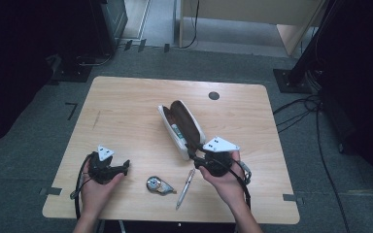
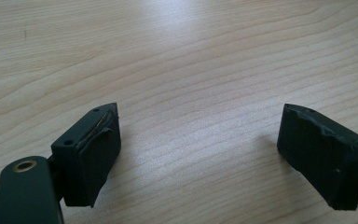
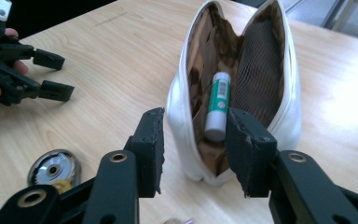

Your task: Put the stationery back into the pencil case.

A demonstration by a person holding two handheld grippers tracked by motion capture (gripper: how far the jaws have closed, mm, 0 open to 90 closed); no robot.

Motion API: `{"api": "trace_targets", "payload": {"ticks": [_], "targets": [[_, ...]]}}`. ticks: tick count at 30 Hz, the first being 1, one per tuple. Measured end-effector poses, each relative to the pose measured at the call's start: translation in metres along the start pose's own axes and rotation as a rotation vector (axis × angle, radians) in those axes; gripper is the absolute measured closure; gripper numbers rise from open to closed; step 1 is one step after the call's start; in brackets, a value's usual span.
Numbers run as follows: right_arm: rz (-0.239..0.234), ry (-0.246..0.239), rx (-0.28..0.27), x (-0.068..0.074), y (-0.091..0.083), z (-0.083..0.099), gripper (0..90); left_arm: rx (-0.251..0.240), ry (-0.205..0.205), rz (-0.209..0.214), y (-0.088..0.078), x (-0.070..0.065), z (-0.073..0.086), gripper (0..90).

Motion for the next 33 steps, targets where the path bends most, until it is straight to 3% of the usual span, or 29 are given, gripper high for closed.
{"api": "trace_targets", "payload": {"ticks": [9,14,21,25,28,33], "targets": [[0.040,0.069,0.052,0.006,0.004,0.040,49.9,0.000,0.000,0.000,0.000,0.000,0.000,13.7],[0.034,0.106,0.099,0.009,0.008,0.062,49.0,0.000,0.000,0.000,0.000,0.000,0.000,13.7],[0.027,0.157,0.119,0.016,0.008,0.078,50.2,0.000,0.001,0.001,0.000,0.000,0.000,13.7],[0.008,0.179,0.119,0.025,0.010,0.083,50.4,-0.001,0.001,0.001,0.000,0.000,0.000,13.7],[-0.024,0.154,0.104,0.035,0.011,0.083,52.7,-0.001,0.002,0.001,0.000,0.000,0.000,13.7],[-0.117,0.110,0.100,0.050,0.018,0.082,59.8,-0.001,0.002,0.003,0.000,0.000,0.000,13.7]]}}
Point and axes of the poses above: each handheld gripper's, and its own axes: y roughly forward along the jaws, z roughly out of its underside, x roughly to its left, the point moved 4 cm from there along y, roughly forward along the jaws, and after that the axes turned 1 degree about z, right-handed, at the moved point
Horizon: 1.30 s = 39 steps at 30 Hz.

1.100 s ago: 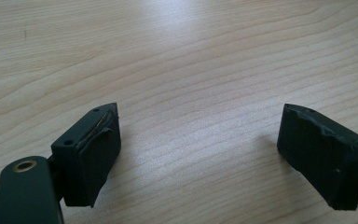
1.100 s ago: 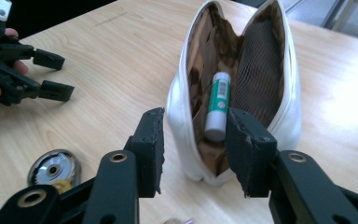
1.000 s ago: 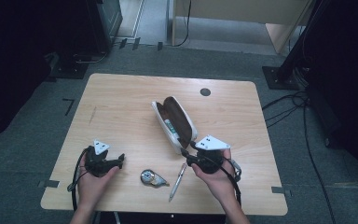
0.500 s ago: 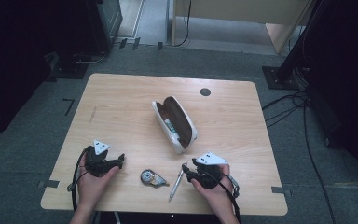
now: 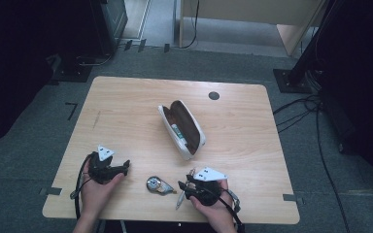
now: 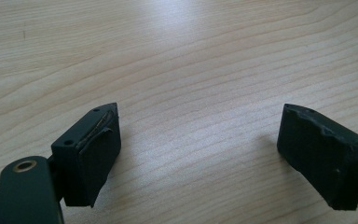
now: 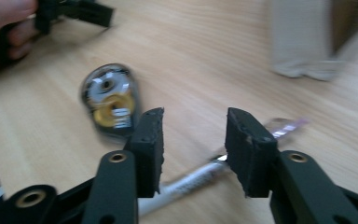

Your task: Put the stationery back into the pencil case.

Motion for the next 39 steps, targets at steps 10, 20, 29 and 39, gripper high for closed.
{"api": "trace_targets", "payload": {"ticks": [10,20,29,39], "targets": [[-0.022,-0.049,0.024,0.009,0.002,0.008,68.5,0.000,0.003,0.003,0.000,0.000,0.000,13.7],[0.194,0.047,-0.017,0.025,-0.006,0.029,51.9,-0.001,0.003,0.005,0.000,0.000,0.000,13.7],[0.304,0.062,-0.030,0.042,-0.001,0.039,42.5,-0.001,0.003,0.006,0.000,-0.001,0.000,13.7],[0.351,0.018,-0.028,0.051,0.000,0.045,43.4,-0.001,0.004,0.006,0.000,-0.001,0.000,13.8]]}}
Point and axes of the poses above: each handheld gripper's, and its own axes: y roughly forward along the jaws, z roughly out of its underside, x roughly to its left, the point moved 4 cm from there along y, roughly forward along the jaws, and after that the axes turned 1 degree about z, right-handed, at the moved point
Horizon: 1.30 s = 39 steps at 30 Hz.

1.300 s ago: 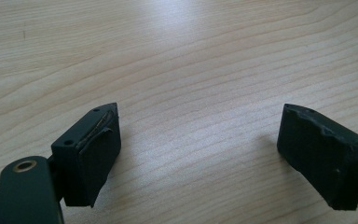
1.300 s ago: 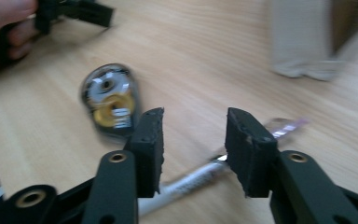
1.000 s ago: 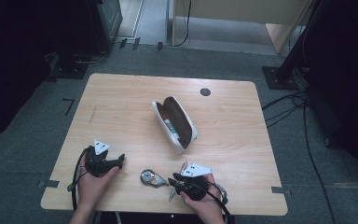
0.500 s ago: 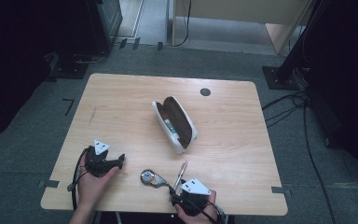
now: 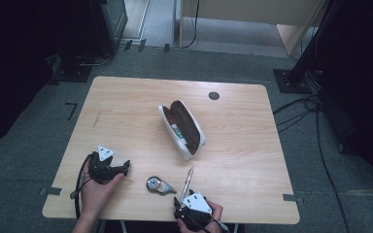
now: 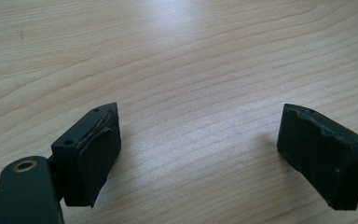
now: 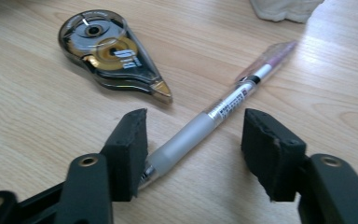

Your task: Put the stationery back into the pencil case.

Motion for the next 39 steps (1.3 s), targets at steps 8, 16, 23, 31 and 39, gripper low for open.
{"api": "trace_targets", "payload": {"ticks": [8,16,23,31,39], "targets": [[0.009,-0.010,-0.017,-0.012,-0.002,0.002,54.7,0.000,0.000,0.000,0.000,0.000,0.000,13.7],[-0.003,-0.019,-0.021,-0.028,-0.006,0.004,65.3,0.001,0.002,0.000,0.000,0.000,0.000,13.7],[-0.025,-0.054,-0.017,-0.039,-0.008,0.005,77.9,0.000,0.000,0.000,0.000,0.000,0.000,13.7],[-0.082,-0.074,0.005,-0.047,-0.009,0.003,81.4,0.000,0.000,0.000,0.000,0.000,0.000,13.7],[-0.106,-0.078,-0.012,-0.053,-0.014,-0.004,81.5,-0.001,-0.001,0.000,0.000,0.000,0.000,13.7]]}}
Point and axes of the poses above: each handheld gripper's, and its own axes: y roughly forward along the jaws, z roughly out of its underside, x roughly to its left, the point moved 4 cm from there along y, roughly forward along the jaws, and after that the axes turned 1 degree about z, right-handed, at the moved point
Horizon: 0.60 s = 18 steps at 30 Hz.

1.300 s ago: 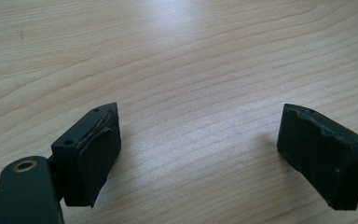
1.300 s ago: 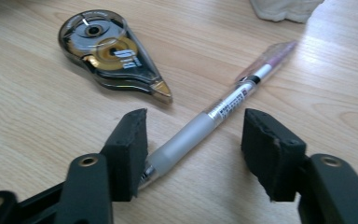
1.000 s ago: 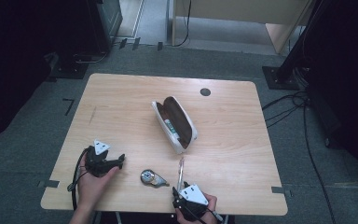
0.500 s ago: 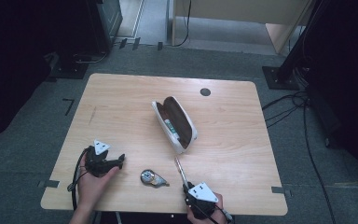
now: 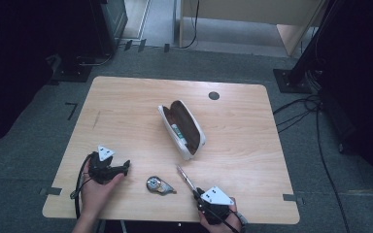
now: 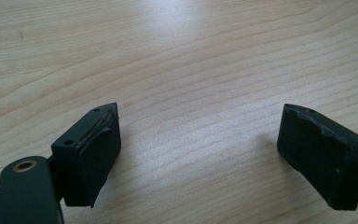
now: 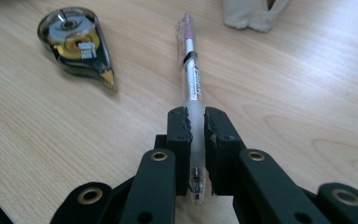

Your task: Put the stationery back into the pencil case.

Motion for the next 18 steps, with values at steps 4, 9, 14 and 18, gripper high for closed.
{"api": "trace_targets", "payload": {"ticks": [4,9,14,18], "targets": [[-0.006,-0.002,-0.023,-0.004,-0.005,-0.008,81.6,0.000,0.000,0.000,0.000,0.000,0.000,13.7],[-0.016,0.004,-0.038,-0.009,-0.011,-0.017,81.6,0.001,0.001,0.000,0.000,0.000,0.000,13.7],[-0.031,0.005,-0.057,-0.013,-0.016,-0.027,81.6,0.001,0.001,0.000,0.000,0.000,0.000,13.8],[-0.046,-0.002,-0.077,-0.013,-0.020,-0.037,81.6,0.000,0.001,0.000,0.000,0.000,0.000,13.7]]}}
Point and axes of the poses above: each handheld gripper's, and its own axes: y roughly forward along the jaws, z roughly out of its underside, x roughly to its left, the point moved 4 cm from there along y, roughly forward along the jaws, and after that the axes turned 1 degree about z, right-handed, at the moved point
